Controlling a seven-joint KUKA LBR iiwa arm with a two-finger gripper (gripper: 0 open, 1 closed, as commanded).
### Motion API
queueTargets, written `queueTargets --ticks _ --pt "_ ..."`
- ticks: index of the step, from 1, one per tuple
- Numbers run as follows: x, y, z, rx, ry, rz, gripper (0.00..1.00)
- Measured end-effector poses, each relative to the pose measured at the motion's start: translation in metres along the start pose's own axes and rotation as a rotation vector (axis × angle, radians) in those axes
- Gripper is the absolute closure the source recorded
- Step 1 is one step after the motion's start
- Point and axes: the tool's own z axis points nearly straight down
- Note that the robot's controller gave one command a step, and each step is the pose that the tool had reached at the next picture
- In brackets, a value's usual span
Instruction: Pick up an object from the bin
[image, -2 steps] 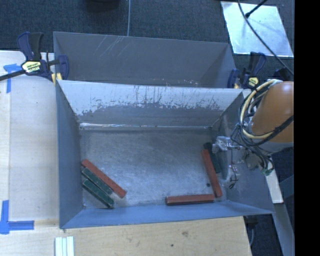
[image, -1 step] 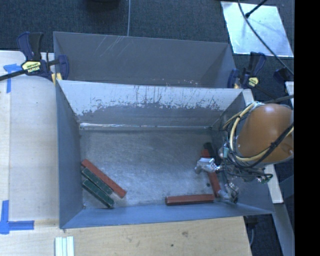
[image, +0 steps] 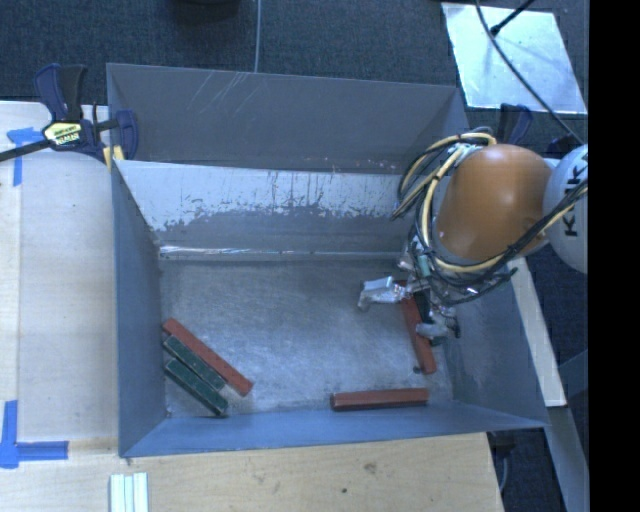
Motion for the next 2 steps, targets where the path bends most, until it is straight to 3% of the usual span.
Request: queueTargets --ticks 1,2 --pt "0.039 -0.057 -0.026 -0.006 -0.007 -0.003 0.00" --pt "-0.005 -0.031 -0.001 -0.006 0.000 -0.426 0.00"
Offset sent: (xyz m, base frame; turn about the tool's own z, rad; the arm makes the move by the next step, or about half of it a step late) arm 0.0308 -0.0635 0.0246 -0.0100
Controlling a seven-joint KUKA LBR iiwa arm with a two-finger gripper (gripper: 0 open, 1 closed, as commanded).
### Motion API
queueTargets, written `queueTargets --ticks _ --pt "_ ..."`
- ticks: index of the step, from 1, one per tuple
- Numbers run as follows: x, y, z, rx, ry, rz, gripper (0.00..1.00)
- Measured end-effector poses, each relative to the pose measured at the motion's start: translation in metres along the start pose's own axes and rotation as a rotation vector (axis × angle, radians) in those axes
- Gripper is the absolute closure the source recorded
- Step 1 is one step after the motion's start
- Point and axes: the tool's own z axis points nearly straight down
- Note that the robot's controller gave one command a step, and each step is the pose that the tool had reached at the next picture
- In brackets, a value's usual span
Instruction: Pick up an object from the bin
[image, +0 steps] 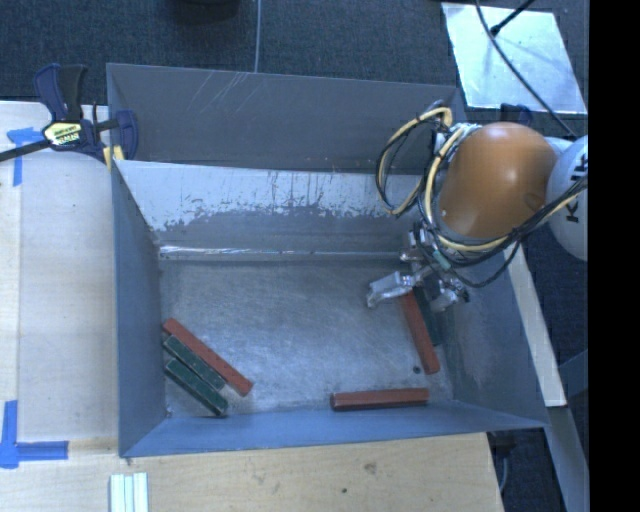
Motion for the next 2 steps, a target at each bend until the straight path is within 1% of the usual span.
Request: queueTargets --ticks 1,2 --pt "0.002 0.000 -0.001 -0.001 0.001 0.004 1.00" --pt "0.021 0.001 -0.175 0.013 0.003 -0.001 1.00"
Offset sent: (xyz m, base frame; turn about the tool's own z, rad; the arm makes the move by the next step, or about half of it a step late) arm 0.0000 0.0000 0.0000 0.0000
